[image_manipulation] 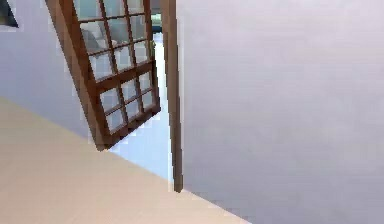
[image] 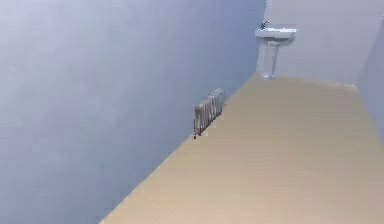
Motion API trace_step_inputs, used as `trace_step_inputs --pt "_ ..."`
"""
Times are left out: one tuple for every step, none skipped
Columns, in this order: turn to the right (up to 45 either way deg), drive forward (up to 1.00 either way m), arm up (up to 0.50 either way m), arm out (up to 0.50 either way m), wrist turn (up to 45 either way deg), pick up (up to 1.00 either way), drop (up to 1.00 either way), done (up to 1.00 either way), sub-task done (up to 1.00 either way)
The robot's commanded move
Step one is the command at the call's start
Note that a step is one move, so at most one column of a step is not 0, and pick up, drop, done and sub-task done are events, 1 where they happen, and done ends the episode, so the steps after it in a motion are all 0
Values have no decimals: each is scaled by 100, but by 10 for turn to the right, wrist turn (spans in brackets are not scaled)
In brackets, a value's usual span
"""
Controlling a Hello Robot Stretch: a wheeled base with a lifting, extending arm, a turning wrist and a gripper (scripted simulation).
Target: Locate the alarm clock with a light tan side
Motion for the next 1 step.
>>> trace_step_inputs --pt "450 0 0 0 0 0 0 0 0"
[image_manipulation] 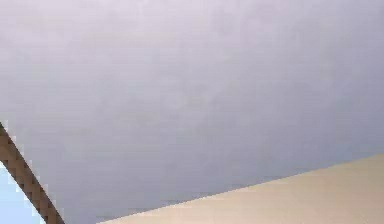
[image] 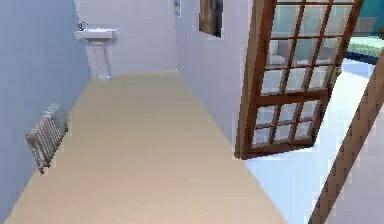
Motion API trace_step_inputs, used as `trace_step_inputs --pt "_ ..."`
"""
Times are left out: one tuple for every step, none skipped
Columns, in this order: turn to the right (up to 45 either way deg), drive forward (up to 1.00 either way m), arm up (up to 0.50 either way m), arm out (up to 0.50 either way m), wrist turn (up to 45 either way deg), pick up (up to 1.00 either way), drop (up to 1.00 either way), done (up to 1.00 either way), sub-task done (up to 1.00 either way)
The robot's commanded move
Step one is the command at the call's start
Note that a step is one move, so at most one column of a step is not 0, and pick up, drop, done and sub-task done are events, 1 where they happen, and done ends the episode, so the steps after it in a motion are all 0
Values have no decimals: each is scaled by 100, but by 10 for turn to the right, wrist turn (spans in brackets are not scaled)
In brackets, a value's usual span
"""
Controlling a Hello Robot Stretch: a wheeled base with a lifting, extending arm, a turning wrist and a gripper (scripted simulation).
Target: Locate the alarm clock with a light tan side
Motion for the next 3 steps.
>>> trace_step_inputs --pt "30 0 0 0 0 0 0 0 0" --pt "0 90 0 0 0 0 0 0 0" --pt "240 0 0 0 0 0 0 0 0"
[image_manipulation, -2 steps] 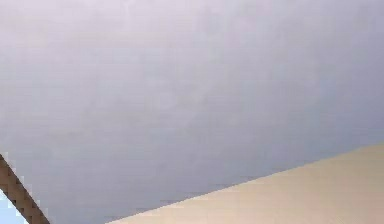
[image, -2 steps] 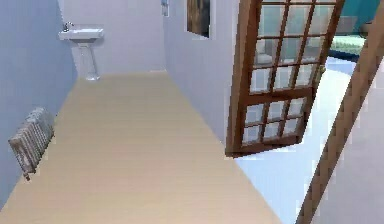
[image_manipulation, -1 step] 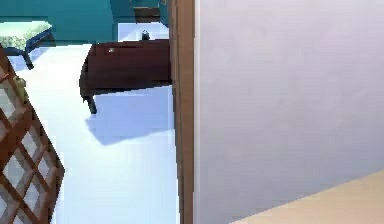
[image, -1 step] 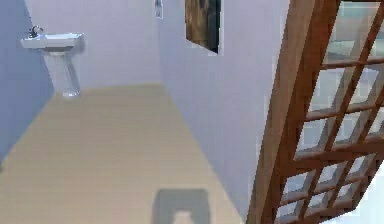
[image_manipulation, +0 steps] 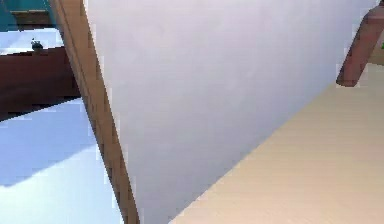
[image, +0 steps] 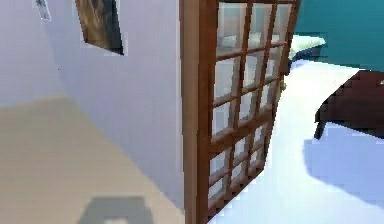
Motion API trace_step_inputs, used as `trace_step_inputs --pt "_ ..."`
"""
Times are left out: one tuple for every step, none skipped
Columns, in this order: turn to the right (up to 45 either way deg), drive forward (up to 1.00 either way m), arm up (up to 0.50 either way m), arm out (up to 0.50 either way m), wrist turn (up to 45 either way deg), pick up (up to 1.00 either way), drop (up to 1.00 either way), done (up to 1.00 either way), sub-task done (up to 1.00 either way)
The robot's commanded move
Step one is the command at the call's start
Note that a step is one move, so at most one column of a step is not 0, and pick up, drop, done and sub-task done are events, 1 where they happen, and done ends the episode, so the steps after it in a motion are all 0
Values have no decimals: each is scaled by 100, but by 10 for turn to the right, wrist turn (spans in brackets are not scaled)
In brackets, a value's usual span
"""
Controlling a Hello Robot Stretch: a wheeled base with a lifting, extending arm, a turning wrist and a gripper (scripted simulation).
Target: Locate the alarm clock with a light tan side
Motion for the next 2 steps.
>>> trace_step_inputs --pt "0 45 0 0 0 0 0 0 0" --pt "450 0 0 0 0 0 0 0 0"
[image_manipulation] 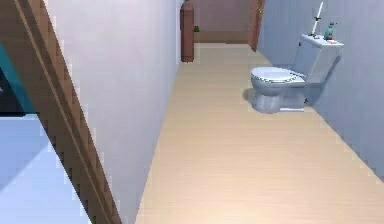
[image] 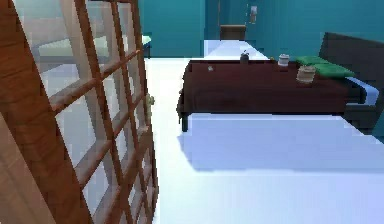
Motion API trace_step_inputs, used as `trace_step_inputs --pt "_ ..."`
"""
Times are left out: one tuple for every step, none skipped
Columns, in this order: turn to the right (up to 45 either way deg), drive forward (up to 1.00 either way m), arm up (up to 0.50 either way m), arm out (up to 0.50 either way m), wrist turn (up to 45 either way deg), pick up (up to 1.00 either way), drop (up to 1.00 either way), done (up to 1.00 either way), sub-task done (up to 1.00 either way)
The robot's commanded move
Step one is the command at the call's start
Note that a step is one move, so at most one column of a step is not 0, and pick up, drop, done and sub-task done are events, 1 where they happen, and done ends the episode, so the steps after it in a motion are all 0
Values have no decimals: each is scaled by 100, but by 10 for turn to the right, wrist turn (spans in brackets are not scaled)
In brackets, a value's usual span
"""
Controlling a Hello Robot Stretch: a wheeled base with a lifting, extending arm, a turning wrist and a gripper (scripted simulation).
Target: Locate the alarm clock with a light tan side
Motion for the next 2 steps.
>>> trace_step_inputs --pt "150 0 0 0 0 0 0 0 0" --pt "0 100 0 0 0 0 0 0 0"
